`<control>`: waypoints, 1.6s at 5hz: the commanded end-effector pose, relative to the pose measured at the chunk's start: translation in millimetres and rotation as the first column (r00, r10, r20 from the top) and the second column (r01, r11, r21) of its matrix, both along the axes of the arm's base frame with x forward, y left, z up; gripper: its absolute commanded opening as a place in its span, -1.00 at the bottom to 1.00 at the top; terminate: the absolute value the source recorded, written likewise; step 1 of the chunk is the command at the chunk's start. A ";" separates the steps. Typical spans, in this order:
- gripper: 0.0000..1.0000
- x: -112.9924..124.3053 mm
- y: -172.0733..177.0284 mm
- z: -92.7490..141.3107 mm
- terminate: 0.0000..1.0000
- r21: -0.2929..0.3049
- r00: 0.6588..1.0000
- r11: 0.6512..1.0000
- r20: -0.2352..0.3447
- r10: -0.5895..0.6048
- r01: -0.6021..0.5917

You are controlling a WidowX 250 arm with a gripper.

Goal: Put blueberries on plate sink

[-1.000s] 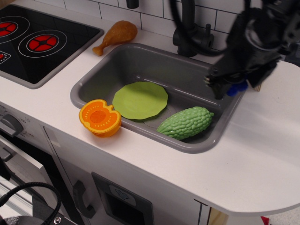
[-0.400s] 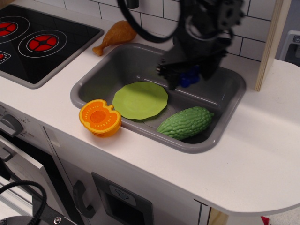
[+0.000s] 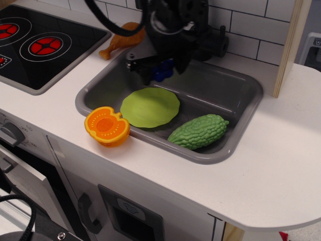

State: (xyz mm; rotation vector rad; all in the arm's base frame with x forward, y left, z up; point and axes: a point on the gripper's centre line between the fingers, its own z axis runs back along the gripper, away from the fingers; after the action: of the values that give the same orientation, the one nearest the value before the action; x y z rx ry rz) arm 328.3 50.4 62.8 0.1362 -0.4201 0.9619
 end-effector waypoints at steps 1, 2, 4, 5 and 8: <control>-1.00 12.6 26.2 -24.6 -1.00 0.051 1.000 0.999 -0.004 -0.004 0.004; -1.00 9.1 30.5 -37.7 -1.00 0.073 1.000 0.997 -0.023 -0.016 0.018; 1.00 6.8 32.0 -56.0 -1.00 0.099 0.999 0.995 -0.050 -0.016 0.021; 1.00 6.5 32.1 -55.7 -1.00 0.102 0.999 0.995 -0.050 -0.006 0.011; 1.00 3.7 28.1 -5.4 -1.00 0.063 0.998 0.997 0.063 0.030 -0.034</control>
State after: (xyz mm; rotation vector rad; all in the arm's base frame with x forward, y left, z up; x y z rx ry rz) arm 324.2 73.6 36.6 0.1888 -0.4474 0.9935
